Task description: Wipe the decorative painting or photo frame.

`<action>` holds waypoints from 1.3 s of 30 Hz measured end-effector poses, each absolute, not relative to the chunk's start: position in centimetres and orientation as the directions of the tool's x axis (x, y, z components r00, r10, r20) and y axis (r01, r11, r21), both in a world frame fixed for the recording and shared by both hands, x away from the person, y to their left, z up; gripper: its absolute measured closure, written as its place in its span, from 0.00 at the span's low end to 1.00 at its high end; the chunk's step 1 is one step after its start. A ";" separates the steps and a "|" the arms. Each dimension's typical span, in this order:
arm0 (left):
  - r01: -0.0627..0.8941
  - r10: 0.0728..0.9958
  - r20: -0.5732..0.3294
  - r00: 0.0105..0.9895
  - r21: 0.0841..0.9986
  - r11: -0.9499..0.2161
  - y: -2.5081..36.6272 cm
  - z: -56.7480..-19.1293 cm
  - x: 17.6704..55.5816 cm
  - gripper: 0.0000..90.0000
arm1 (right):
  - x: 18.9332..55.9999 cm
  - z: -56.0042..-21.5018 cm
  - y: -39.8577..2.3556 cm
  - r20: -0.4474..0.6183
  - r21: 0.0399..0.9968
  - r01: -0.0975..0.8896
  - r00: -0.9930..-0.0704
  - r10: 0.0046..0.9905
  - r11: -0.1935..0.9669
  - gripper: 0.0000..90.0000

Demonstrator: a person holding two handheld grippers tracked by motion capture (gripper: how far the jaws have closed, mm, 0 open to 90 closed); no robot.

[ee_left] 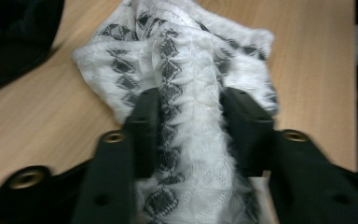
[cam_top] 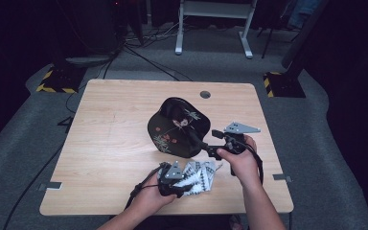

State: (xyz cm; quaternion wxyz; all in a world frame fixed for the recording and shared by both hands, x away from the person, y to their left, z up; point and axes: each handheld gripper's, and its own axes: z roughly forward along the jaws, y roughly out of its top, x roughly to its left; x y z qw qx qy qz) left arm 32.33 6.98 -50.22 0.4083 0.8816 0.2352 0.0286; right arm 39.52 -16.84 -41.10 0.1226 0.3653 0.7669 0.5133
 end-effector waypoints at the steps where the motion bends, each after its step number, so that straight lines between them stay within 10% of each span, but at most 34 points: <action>1: 0.397 0.440 -0.149 0.886 0.733 -0.553 7.0 -50.2 32.3 0.75 | 39.5 -41.0 -16.8 0.157 0.881 0.411 -0.722 0.674 0.235 0.20; 8: 0.466 0.458 -0.229 0.859 0.720 -0.514 8.6 -49.4 32.3 0.84 | 40.0 -41.1 -16.4 0.097 0.888 0.366 -0.740 0.665 0.278 0.18; 18: 0.482 0.500 -0.252 0.828 0.776 -0.407 13.0 -45.1 32.0 0.84 | 40.9 -41.1 -15.9 0.158 0.852 0.436 -0.743 0.651 0.290 0.39; 27: 0.490 0.581 -0.235 0.779 0.806 -0.331 17.4 -42.7 31.9 0.84 | 41.8 -41.5 -14.9 0.156 0.873 0.413 -0.738 0.656 0.258 0.18; 39: 0.518 0.652 -0.227 0.724 0.803 -0.296 20.7 -41.9 32.0 0.84 | 42.6 -40.8 -14.9 0.152 0.910 0.341 -0.806 0.572 0.237 0.59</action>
